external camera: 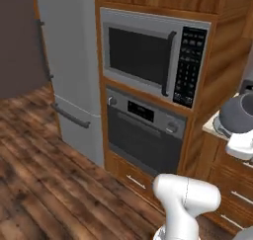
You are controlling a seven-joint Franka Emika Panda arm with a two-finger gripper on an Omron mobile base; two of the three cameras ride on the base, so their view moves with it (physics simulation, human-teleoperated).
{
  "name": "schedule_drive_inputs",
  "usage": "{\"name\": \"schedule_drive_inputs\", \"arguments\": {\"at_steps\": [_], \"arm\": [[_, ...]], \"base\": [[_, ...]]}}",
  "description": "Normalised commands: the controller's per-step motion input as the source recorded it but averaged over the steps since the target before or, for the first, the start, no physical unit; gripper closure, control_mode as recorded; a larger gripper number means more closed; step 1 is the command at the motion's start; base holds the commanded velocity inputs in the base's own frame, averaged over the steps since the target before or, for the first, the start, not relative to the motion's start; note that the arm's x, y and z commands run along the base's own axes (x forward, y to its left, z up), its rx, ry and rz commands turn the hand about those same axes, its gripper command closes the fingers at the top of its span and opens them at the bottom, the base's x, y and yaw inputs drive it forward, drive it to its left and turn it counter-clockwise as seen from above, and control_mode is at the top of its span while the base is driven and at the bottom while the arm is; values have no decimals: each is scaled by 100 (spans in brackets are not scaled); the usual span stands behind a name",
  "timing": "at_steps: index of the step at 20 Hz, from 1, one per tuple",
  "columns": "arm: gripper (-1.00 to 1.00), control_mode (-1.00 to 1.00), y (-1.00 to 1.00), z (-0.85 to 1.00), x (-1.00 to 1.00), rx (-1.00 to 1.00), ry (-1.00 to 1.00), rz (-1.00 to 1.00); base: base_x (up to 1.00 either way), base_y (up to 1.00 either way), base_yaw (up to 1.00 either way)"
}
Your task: Retrieve the wine glasses from the counter and place one next to each plate.
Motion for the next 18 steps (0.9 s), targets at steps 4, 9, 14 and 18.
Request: {"name": "schedule_drive_inputs", "arguments": {"at_steps": [4, 9, 14, 18], "arm": [[100, 100, 0, 0, 0, 0, 0, 0], [100, 100, 0, 0, 0, 0, 0, 0], [100, 100, 0, 0, 0, 0, 0, 0], [100, 100, 0, 0, 0, 0, 0, 0]], "base": [[0, 0, 100], [0, 0, 100], [60, -14, 57], [100, -18, 5]]}}
